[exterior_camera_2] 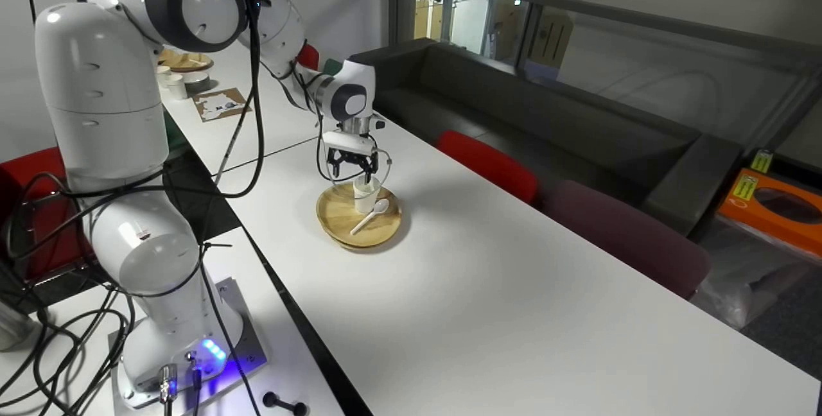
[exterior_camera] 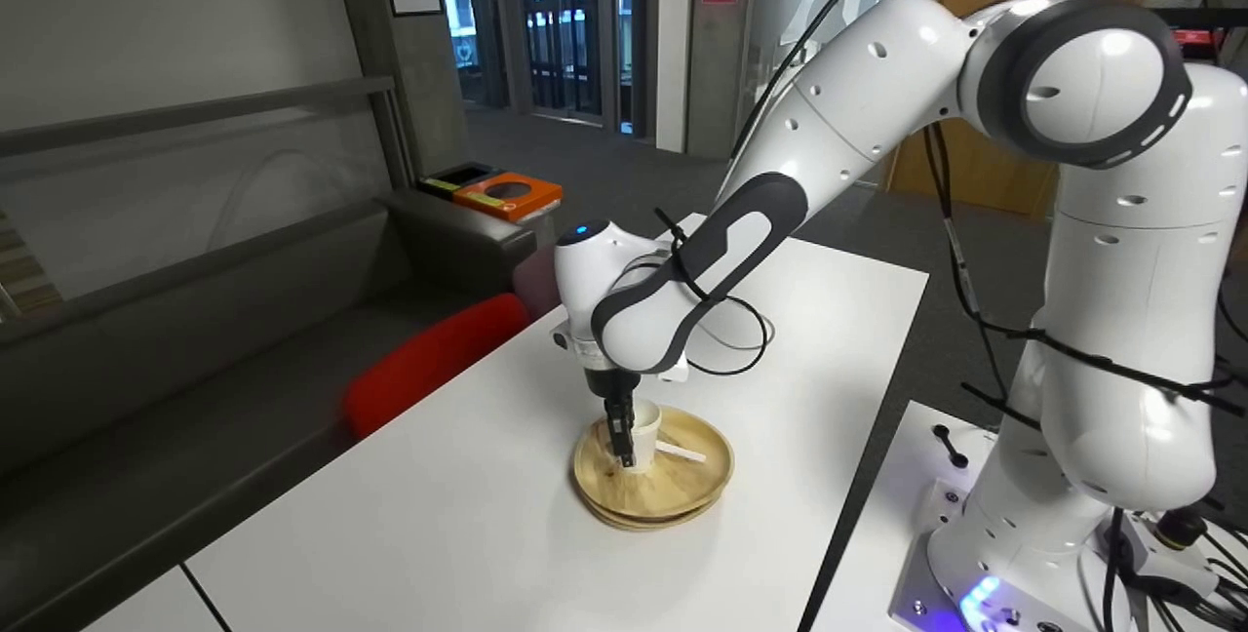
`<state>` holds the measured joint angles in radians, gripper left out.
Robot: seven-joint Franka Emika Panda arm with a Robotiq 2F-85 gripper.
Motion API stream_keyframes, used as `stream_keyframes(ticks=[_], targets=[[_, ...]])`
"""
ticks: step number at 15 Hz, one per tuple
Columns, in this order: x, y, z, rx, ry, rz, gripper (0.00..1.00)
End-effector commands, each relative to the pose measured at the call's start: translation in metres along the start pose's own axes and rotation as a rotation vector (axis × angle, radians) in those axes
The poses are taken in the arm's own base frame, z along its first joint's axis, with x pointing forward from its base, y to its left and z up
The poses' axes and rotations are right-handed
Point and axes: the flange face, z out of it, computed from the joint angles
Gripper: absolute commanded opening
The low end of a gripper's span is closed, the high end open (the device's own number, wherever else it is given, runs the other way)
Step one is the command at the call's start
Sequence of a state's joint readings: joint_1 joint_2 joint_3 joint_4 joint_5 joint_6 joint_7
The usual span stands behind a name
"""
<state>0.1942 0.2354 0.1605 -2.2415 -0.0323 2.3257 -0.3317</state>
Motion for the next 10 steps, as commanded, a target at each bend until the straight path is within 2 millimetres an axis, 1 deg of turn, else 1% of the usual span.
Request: stream_keyframes(ticks=[1, 2, 6, 10], targets=[[0.0097, 0.0026, 0.0039, -0.007, -0.012, 0.006, 0.74], [0.0106, 0.0028, 0.0059, -0.006, -0.015, 0.008, 0.68], [0.0117, 0.0038, 0.0083, 0.001, -0.018, 0.011, 0.38], [0.0103, 0.0028, 0.0026, -0.004, -0.011, 0.016, 0.06]])
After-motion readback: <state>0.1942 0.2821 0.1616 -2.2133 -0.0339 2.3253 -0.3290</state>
